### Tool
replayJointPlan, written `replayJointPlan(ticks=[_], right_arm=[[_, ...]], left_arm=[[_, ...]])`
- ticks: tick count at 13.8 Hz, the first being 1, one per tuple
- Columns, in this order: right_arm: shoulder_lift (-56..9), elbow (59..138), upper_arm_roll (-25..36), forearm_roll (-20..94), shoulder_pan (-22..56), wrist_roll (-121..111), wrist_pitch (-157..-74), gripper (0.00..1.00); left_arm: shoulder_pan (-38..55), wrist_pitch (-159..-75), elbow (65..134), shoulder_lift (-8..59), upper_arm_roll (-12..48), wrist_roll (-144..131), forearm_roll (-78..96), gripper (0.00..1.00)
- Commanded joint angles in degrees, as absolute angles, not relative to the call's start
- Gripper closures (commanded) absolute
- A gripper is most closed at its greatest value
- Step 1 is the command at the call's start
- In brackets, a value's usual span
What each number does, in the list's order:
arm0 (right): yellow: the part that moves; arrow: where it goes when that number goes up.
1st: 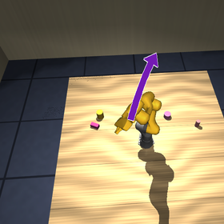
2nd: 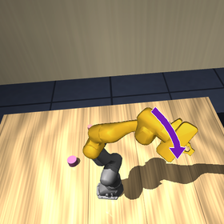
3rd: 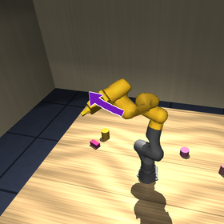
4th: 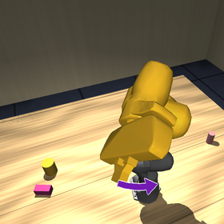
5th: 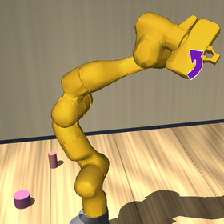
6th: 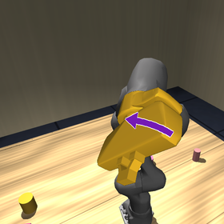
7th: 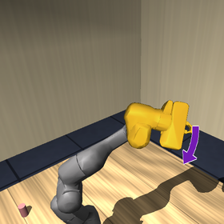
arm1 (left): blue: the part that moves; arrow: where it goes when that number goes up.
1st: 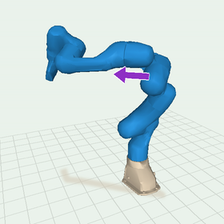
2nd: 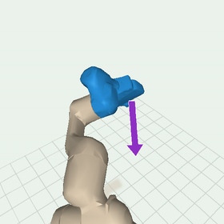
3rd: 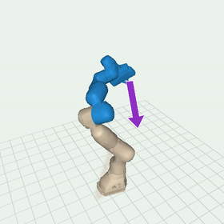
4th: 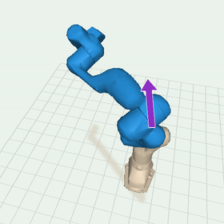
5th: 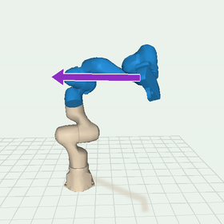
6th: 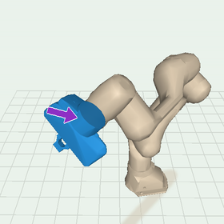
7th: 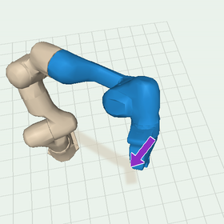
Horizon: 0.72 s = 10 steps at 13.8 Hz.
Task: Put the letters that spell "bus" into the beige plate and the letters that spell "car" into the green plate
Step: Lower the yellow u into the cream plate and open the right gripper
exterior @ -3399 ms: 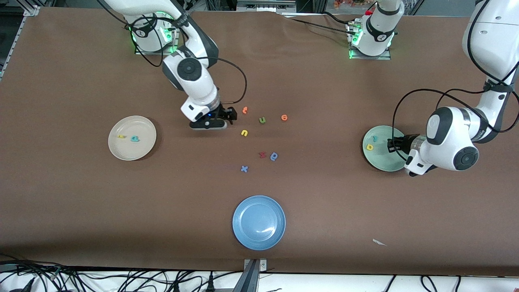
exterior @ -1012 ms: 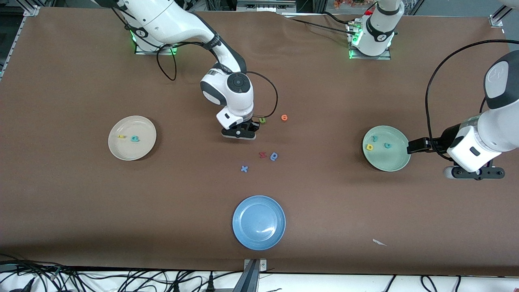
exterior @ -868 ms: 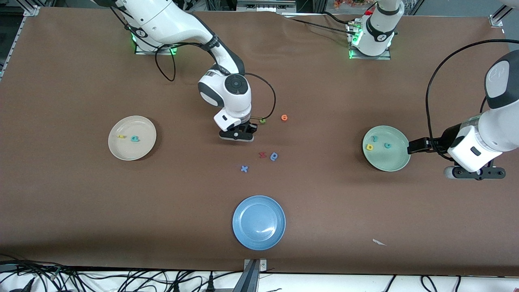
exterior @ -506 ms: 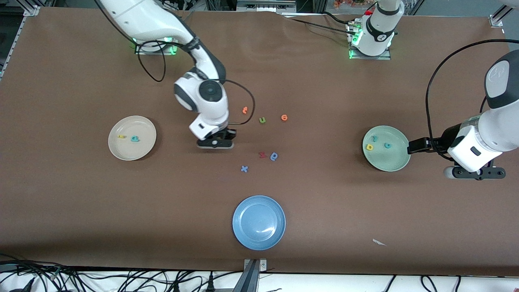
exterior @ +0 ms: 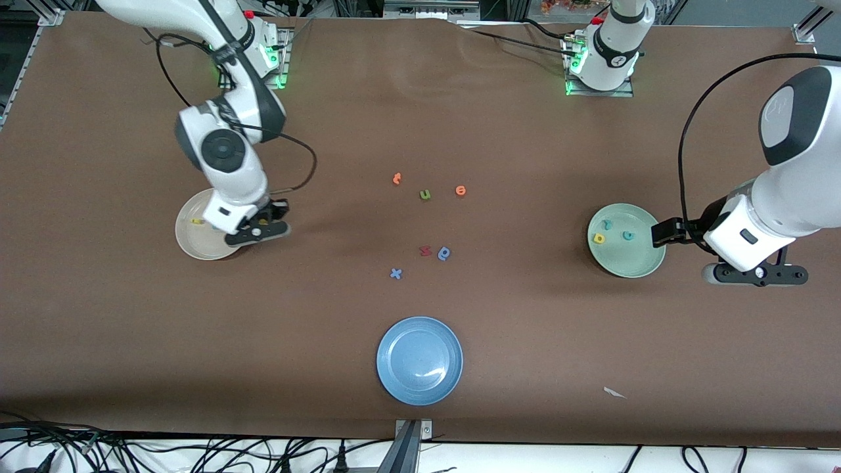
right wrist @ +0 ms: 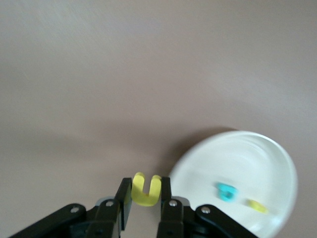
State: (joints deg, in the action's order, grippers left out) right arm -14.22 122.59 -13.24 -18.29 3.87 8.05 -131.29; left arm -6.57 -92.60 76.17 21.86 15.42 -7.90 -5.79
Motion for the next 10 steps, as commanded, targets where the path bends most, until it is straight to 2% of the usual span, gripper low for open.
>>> replayJointPlan(ticks=[1, 5, 6, 7, 8, 9, 10], right_arm=[[-7.8, 129.0, -12.0, -15.5, 0.5, -2.3, -130.8, 0.84], [-4.6, 134.3, -7.0, -12.1, -1.2, -12.1, -131.4, 0.83], [-4.4, 135.3, -5.7, -10.0, -1.2, -13.9, -131.4, 0.81], [-3.7, 135.8, -5.1, -8.4, -1.2, -15.2, -131.3, 0.73], [-3.3, 136.2, -4.8, -8.0, -1.2, -15.3, -131.0, 0.46], [-2.9, 136.2, -4.8, -7.5, -1.2, -14.7, -130.8, 0.0], [-2.2, 136.1, -4.7, -5.8, -1.2, -14.6, -130.2, 0.0]], left_arm=[[-5.2, -92.2, 76.4, 20.9, 13.2, -3.1, -6.5, 0.0], [-4.3, -92.2, 78.1, 19.0, 12.7, -2.8, -6.9, 0.0], [-3.9, -92.2, 79.1, 18.4, 12.1, -2.8, -6.9, 0.0], [-2.6, -92.6, 80.6, 17.2, 10.6, -2.9, -6.9, 0.0], [-0.3, -94.1, 82.2, 15.8, 8.2, -2.8, -6.9, 0.0], [1.0, -94.8, 82.8, 15.5, 6.5, -2.9, -6.9, 0.0], [0.4, -94.8, 82.6, 15.8, 6.5, -2.7, -6.8, 0.0]])
